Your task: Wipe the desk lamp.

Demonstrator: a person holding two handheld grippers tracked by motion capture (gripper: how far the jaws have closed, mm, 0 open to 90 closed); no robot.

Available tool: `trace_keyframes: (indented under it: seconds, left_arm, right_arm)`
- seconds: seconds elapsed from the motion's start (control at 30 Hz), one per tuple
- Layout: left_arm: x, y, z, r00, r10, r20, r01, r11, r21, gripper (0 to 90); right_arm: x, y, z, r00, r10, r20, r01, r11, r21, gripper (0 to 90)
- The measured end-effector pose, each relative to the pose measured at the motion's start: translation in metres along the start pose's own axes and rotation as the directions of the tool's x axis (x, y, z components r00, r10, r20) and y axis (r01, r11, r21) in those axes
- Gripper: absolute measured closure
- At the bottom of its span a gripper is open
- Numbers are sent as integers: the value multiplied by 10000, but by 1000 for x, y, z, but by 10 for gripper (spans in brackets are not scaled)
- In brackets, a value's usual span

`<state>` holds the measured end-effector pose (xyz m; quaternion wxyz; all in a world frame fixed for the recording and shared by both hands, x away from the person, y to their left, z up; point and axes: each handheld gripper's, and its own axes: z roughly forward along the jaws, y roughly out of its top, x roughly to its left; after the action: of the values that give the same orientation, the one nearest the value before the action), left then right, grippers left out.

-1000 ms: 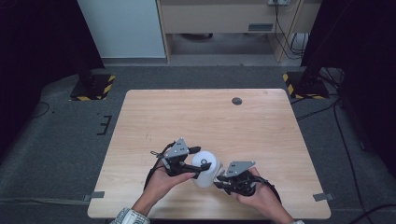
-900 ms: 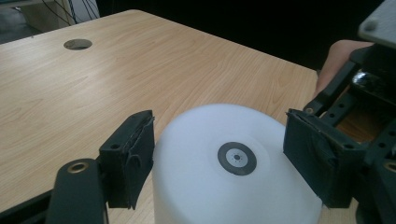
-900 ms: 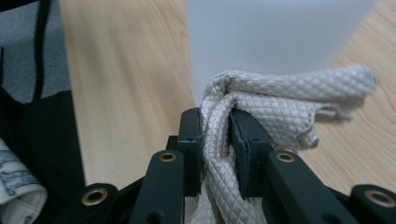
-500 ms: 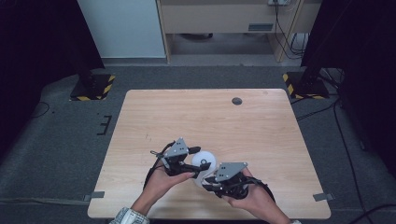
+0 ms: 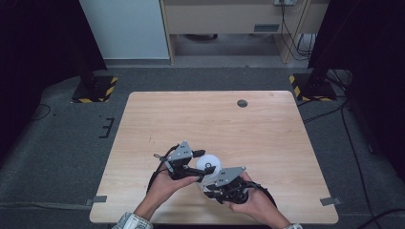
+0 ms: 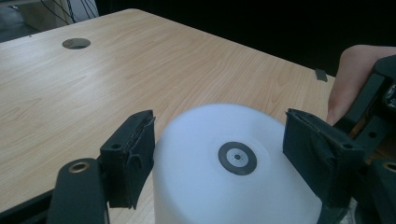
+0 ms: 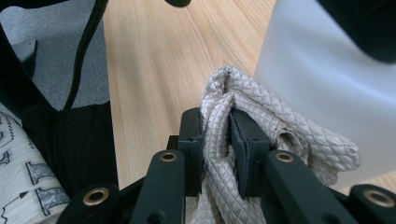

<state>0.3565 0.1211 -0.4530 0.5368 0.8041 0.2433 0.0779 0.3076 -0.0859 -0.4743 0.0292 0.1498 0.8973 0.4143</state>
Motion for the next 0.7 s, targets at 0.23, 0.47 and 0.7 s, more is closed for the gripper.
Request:
trace_keyframes:
  seconds: [0.23,0.47,0.7]
  left_arm:
    - [0,0,0,10000,-11,-14,11,10000,6,257]
    - [3,4,5,9999,-14,-108,15,10000,66,258]
    - [10,10,12,9995,-64,-314,69,9999,150,258]
  right_arm:
    - [-6,-9,-4,9998,203,5,-203,9998,79,758]
    - [-10,-10,-6,9995,294,128,-295,9995,108,758]
    - [-22,-9,-6,9981,521,319,-523,9986,66,757]
